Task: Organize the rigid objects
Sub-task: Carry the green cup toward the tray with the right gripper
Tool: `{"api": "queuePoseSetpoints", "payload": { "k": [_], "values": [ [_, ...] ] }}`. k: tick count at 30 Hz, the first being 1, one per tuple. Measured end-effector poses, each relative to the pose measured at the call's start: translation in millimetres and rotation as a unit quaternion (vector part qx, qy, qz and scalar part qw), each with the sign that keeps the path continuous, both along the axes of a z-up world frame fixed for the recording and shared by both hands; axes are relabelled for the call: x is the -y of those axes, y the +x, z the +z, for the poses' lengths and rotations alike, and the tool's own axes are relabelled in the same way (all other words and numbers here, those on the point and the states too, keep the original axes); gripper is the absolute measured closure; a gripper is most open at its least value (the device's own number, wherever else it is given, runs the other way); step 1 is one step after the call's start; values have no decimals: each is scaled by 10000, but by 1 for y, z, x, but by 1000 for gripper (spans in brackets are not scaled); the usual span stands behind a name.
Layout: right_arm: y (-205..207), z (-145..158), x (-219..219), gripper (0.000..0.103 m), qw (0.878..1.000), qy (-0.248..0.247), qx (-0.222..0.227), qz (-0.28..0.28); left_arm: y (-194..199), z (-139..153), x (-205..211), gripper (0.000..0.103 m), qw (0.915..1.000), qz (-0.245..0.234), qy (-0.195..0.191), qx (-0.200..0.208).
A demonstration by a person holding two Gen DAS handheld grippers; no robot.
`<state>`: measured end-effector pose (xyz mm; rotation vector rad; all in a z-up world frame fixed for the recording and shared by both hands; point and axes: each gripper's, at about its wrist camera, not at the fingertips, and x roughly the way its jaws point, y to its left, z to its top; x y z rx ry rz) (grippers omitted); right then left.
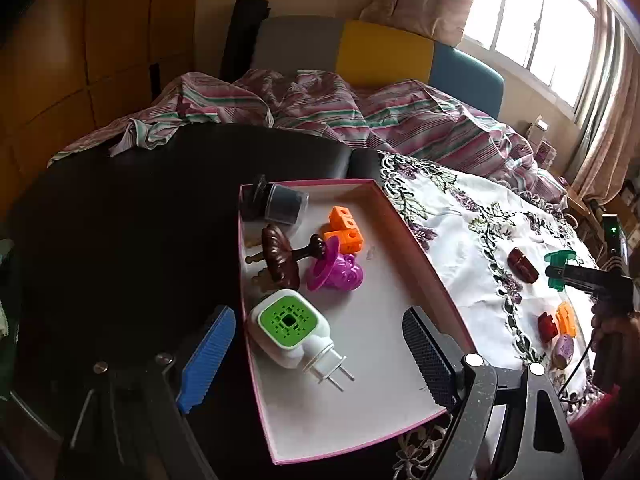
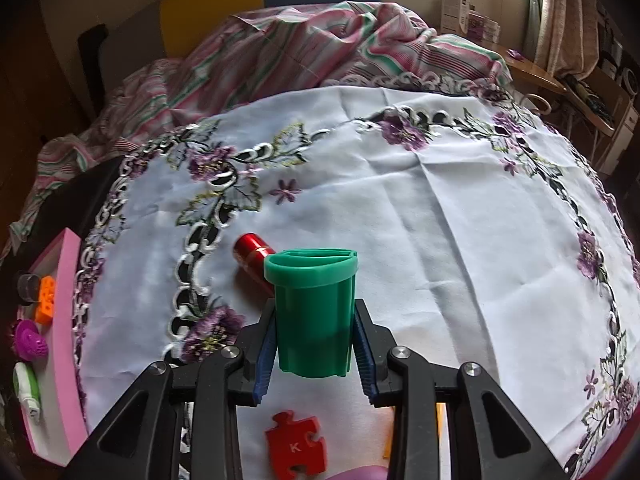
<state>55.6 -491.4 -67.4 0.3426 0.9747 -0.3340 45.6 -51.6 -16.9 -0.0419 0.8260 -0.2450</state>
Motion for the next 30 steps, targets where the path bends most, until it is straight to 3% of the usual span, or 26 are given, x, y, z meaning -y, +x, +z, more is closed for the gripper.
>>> {"api": "queuePoseSetpoints", "payload": {
  "k": [20, 30],
  "values": [
    [7, 5, -30, 69, 9972, 121, 146, 730, -3, -3, -10, 16, 9999, 63, 61, -74],
    [13, 22, -102, 69, 9867, 316, 308, 1566, -5, -4, -16, 16, 9999, 78, 16, -67]
  ]
}}
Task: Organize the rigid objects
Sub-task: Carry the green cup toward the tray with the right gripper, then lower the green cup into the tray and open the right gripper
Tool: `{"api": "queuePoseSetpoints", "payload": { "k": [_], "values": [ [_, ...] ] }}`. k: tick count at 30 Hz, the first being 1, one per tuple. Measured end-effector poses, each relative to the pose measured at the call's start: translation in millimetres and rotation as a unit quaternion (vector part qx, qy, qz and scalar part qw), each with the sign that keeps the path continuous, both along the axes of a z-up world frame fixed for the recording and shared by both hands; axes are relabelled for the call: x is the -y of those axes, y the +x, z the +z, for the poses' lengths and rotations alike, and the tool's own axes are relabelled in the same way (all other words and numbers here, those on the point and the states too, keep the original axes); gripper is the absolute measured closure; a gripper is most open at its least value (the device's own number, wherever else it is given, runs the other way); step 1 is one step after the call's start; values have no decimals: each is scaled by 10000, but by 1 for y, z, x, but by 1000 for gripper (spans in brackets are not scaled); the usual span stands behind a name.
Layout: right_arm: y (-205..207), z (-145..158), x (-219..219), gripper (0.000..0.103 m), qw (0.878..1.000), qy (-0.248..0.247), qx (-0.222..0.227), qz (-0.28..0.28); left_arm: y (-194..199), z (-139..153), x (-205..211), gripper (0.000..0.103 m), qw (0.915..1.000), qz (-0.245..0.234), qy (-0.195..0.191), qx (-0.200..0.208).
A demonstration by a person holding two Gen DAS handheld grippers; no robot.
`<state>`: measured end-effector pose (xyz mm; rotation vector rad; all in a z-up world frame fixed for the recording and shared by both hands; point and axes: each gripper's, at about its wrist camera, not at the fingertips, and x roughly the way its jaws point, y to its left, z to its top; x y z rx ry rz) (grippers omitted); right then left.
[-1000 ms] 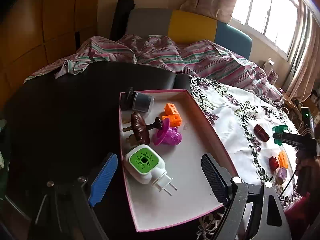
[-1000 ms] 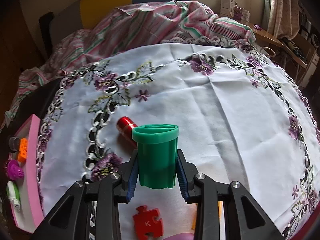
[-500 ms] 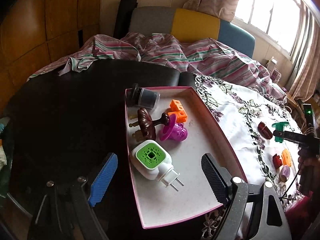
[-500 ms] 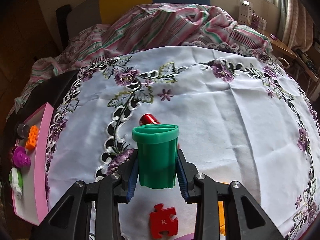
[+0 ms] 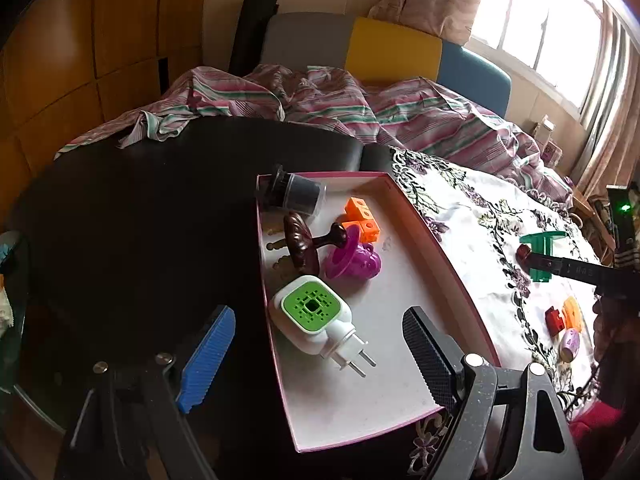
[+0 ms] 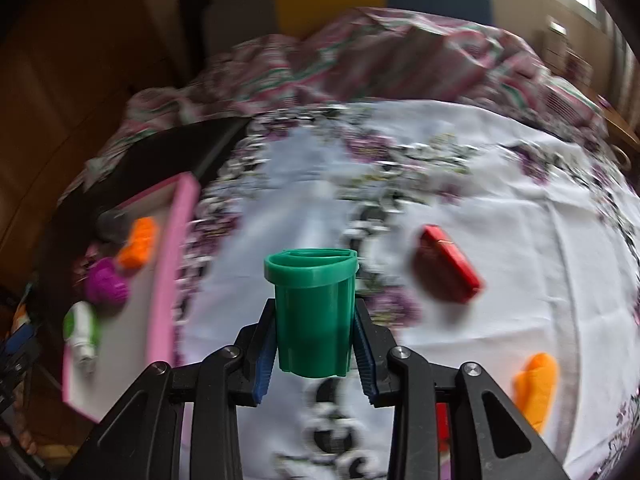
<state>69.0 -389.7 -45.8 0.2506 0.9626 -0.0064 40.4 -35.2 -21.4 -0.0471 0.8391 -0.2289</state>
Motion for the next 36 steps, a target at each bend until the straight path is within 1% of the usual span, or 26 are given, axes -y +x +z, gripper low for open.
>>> {"api": "queuePoseSetpoints", "payload": {
  "k": [4, 8, 13, 16, 20, 22, 26, 28, 30, 33, 36],
  "values": [
    [3, 16, -42, 69, 9987, 152, 178, 458, 0, -1, -4, 16, 10000, 22, -40, -19],
    [7, 30, -85, 69, 9946, 278, 307, 948, 0, -2, -9, 16, 10000, 50, -66, -27],
    [21, 29, -132, 69, 9893, 369, 191, 1401, -2, -2, -13, 17, 10000, 60, -65, 10],
    [31, 25, -153, 69, 9871, 352, 105, 1557, -2, -2, -19, 17, 9999, 113, -92, 3],
    [47, 11, -170, 69, 9875, 232, -101, 1554, -2, -3, -23, 17, 9998, 162, -81, 5],
    [54, 4, -175, 69, 9871, 254, -202, 1566, -2, -3, -24, 17, 9998, 176, -50, 20],
    [75, -15, -182, 69, 9894, -173, -440, 1374, -2, -1, -26, 17, 9998, 195, -30, 44],
    [81, -24, -181, 69, 9895, -300, -574, 1293, -2, -1, -26, 17, 9998, 192, -37, 40],
    [85, -31, -181, 69, 9892, -259, -683, 1268, -2, -1, -27, 17, 9998, 184, -29, 40],
    [86, -34, -185, 68, 9895, -400, -640, 1233, -3, -1, -27, 17, 9998, 173, -31, 43],
    [87, -35, -185, 68, 9900, -324, -653, 1206, -3, 0, -26, 17, 9998, 172, -34, 44]
  ]
}}
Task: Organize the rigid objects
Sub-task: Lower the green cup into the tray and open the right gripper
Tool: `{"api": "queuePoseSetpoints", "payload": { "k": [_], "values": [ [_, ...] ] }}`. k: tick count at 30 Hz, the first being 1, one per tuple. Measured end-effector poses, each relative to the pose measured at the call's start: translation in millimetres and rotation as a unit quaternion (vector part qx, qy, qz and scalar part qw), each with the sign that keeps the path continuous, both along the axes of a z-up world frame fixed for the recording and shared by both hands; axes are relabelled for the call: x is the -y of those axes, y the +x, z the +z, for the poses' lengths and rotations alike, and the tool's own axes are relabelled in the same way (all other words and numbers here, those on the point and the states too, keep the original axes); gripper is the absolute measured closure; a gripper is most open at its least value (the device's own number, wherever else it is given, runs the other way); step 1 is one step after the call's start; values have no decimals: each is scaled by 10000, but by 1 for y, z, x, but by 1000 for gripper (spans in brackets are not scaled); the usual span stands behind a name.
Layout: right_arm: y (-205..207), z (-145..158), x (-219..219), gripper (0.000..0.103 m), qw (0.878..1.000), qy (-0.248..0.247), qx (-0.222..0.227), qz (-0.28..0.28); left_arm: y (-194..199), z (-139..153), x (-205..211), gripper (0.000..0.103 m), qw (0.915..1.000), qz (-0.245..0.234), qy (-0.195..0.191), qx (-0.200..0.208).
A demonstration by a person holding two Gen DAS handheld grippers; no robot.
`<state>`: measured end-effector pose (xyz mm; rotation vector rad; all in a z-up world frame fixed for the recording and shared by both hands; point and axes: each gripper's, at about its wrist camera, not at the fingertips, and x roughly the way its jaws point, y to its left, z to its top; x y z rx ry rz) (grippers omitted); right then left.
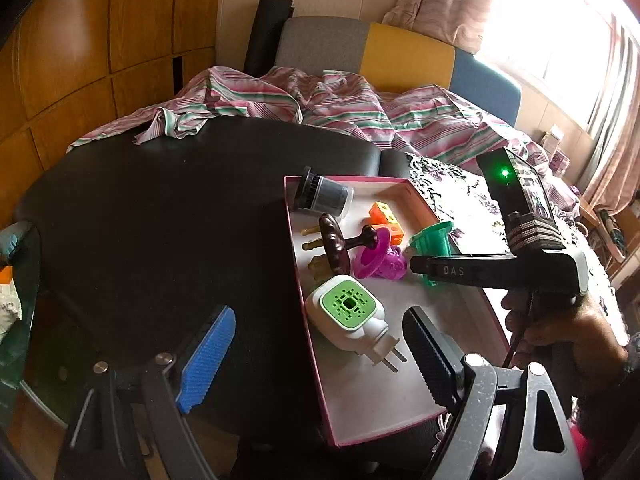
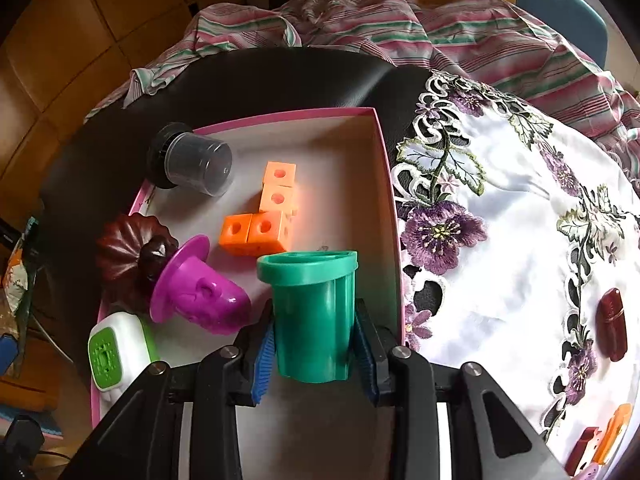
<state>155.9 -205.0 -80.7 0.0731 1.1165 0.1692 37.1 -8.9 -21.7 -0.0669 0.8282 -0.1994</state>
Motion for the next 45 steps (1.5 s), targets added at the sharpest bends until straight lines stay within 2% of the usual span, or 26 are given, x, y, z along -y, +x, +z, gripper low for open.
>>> {"api": "queuePoseSetpoints", "payload": {
  "k": [9, 16, 45],
  "values": [
    [-9, 5, 7, 64, 9997, 242, 41, -82, -3, 0, 0, 17, 10000, -12, 15, -18],
    [-17, 9, 5, 61, 9997, 169, 138, -65, -5, 1, 1, 17, 10000, -38, 34, -9],
    [-70, 47, 37, 60, 9965, 175, 749, -318, -19, 8, 21, 17, 9993, -283, 198, 123]
  ]
}}
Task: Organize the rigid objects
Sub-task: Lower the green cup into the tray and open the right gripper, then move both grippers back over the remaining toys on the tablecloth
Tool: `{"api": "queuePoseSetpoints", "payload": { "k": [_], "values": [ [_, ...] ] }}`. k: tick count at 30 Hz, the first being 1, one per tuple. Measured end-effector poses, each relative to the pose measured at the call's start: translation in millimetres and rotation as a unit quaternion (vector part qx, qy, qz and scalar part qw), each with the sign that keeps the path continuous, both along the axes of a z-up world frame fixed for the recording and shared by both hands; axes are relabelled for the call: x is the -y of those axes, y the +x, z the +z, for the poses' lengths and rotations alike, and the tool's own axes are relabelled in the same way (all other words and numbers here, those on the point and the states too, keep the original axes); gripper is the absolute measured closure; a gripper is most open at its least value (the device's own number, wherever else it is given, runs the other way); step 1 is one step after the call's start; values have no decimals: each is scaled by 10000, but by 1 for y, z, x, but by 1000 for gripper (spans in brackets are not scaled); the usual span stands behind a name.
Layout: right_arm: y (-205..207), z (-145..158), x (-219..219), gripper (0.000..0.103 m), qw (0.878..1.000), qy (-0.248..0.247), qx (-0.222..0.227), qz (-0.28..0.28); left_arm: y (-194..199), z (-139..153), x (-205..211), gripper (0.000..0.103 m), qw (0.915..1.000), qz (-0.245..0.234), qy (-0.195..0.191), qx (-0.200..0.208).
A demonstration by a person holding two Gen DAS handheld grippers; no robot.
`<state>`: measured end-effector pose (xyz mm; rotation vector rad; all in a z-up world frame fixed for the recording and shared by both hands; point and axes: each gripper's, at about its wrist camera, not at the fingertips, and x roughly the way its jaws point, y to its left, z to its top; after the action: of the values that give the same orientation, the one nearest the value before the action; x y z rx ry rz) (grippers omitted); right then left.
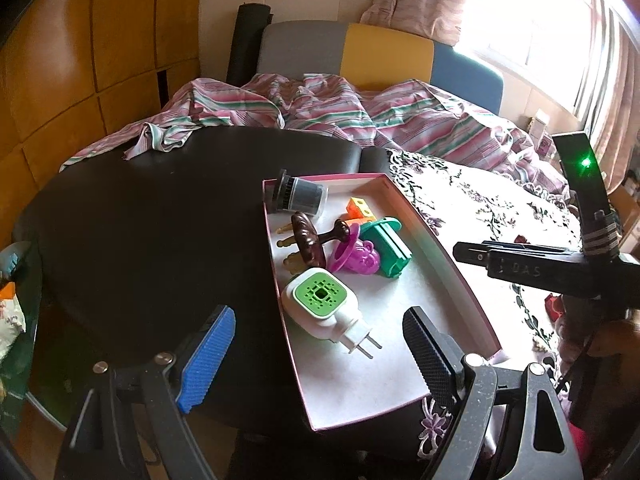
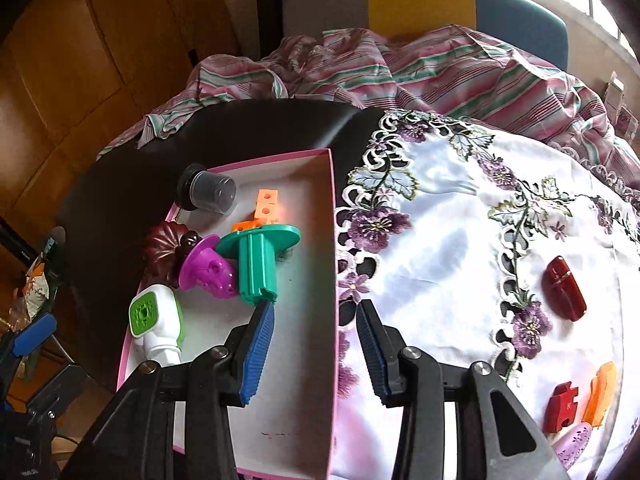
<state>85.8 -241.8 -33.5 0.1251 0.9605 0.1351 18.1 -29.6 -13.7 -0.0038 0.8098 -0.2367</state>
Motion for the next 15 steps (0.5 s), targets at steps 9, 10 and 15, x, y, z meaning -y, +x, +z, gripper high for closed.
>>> {"api": "queuePoseSetpoints", "payload": {
  "k": [9, 10, 15],
  "values": [
    [-11, 4, 23, 60, 9998, 4, 46, -180, -3, 0, 10, 17, 9999, -141, 85, 9],
    [-12, 4, 27, 60, 9998, 4, 53, -208, -3, 0, 11, 17, 9998, -158, 96, 7],
    [-18, 8, 51, 60, 9991, -35, 81, -412, -3, 1, 18, 17, 9996, -249, 137, 1]
  ]
}}
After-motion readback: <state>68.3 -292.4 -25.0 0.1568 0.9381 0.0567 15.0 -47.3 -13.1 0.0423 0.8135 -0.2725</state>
